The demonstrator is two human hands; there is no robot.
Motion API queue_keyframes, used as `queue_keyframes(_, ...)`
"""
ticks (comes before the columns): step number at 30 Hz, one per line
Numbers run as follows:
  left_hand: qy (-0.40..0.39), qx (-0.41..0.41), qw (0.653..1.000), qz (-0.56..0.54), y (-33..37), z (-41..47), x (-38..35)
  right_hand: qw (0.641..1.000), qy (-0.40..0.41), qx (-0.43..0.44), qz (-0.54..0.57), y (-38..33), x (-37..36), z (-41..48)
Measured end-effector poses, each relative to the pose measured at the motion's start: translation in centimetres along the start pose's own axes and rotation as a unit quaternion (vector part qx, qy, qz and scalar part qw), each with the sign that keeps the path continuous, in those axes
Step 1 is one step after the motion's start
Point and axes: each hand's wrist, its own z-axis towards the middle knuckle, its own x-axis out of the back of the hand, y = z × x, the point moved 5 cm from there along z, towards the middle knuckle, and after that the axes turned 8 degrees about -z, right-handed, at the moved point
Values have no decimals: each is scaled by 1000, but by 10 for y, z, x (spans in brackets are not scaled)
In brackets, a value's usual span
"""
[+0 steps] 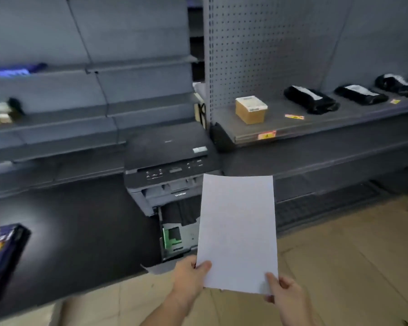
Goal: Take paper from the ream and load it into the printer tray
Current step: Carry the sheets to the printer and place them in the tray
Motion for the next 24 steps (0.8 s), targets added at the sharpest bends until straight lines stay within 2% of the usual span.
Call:
queue_keyframes(3, 66, 25, 997, -37, -8, 13, 36, 999, -39, 21, -30, -24, -43, 12)
queue_keyframes(6, 96, 54, 992, -63, -16, 32, 62, 995, -69, 42, -59, -43, -81, 25)
queue_keyframes(10, 131, 81, 987, -51, -26, 63, 81, 989, -109, 30, -97, -58, -118, 42)
queue_keyframes(19, 112, 174, 978, -35, -44, 103, 72, 976, -135, -37, -169, -51, -140, 79)
queue_keyframes(24, 119, 207, 970, -53, -49, 117, 67, 966, -166, -38, -193, -57, -154, 102)
